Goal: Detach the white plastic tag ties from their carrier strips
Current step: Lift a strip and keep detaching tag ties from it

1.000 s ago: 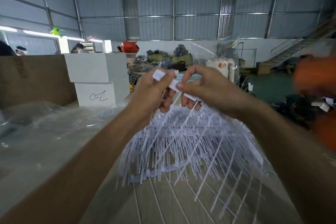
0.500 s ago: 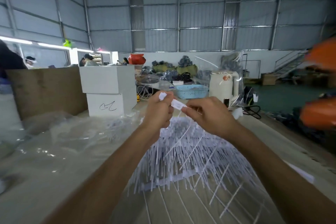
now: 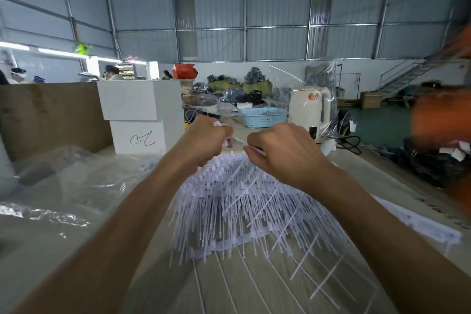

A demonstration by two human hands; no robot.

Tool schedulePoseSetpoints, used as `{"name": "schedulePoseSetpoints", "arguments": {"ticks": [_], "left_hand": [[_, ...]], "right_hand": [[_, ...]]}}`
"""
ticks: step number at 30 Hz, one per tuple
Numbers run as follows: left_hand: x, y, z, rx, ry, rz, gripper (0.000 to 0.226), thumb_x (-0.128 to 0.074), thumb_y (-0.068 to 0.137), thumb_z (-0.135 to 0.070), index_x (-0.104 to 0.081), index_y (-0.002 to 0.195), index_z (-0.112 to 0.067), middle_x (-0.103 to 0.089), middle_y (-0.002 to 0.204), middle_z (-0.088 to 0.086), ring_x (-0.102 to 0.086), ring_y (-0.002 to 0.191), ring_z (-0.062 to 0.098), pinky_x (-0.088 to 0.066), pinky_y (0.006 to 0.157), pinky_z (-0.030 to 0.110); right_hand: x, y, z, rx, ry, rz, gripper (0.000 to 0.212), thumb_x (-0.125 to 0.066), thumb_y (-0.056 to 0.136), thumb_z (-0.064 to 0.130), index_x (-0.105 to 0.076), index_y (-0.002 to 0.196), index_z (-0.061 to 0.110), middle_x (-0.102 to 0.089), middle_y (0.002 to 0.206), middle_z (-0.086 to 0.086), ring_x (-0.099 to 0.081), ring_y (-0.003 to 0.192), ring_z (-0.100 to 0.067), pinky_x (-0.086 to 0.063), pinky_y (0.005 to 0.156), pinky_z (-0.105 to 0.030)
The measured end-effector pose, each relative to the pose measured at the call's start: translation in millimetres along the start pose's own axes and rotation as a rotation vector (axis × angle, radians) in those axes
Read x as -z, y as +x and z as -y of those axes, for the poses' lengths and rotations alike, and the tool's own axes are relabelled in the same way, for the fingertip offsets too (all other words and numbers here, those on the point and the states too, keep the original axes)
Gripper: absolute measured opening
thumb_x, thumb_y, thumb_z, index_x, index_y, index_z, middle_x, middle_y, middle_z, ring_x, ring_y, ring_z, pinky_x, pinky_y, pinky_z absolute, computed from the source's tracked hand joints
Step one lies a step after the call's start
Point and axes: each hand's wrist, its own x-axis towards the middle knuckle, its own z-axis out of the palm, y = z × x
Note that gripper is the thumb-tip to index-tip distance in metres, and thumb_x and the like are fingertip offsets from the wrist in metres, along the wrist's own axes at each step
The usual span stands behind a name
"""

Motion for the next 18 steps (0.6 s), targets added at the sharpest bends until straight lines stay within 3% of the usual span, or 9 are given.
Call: {"name": "schedulePoseSetpoints", "arguments": {"ticks": [6, 9, 11, 15, 18], "left_hand": [[15, -6, -12, -0.066, 0.066, 0.000, 0.033, -0.059, 0.094, -0.028, -0.056, 0.063, -0.016, -0.040, 0.046, 0.001, -0.023, 0.036, 0.013, -0.017, 0.040, 0.018], [11, -10, -18, -0.139, 0.137, -0.013, 0.036, -0.057, 0.095, -0.024, -0.063, 0.062, -0.011, -0.040, 0.038, -0.006, -0.027, 0.030, 0.008, -0.020, 0.036, 0.015], [4, -13, -22, -0.205, 0.219, -0.026, 0.037, -0.056, 0.096, -0.025, -0.066, 0.064, -0.009, -0.042, 0.039, -0.008, -0.031, 0.030, 0.004, -0.027, 0.042, 0.020], [0, -15, -26, -0.251, 0.279, 0.012, 0.040, -0.056, 0.098, -0.029, -0.068, 0.066, -0.008, -0.045, 0.047, -0.001, -0.032, 0.034, 0.007, -0.027, 0.047, 0.024], [3, -16, -28, -0.249, 0.278, 0.019, 0.040, -0.058, 0.097, -0.028, -0.066, 0.064, -0.007, -0.043, 0.040, -0.007, -0.030, 0.031, 0.006, -0.025, 0.037, 0.017]], "right_hand": [[4, 5, -8, -0.046, 0.300, 0.000, 0.032, -0.057, 0.100, 0.037, -0.063, 0.076, 0.016, -0.047, 0.059, 0.007, -0.044, 0.055, -0.014, -0.029, 0.051, -0.031], [8, 3, -19, -0.052, 0.269, -0.012, 0.031, -0.057, 0.100, 0.039, -0.058, 0.074, 0.022, -0.048, 0.058, 0.009, -0.046, 0.057, -0.015, -0.028, 0.052, -0.031], [8, 1, -25, -0.079, 0.216, -0.034, 0.032, -0.056, 0.100, 0.041, -0.055, 0.073, 0.024, -0.048, 0.059, 0.011, -0.047, 0.060, -0.016, -0.028, 0.053, -0.030], [6, 0, -30, -0.110, 0.274, -0.035, 0.030, -0.058, 0.100, 0.040, -0.064, 0.080, 0.018, -0.063, 0.070, 0.006, -0.058, 0.068, -0.019, -0.048, 0.062, -0.035], [8, 2, -33, -0.099, 0.378, 0.011, 0.027, -0.061, 0.099, 0.036, -0.070, 0.084, 0.015, -0.066, 0.071, 0.004, -0.062, 0.067, -0.016, -0.053, 0.068, -0.038]]}}
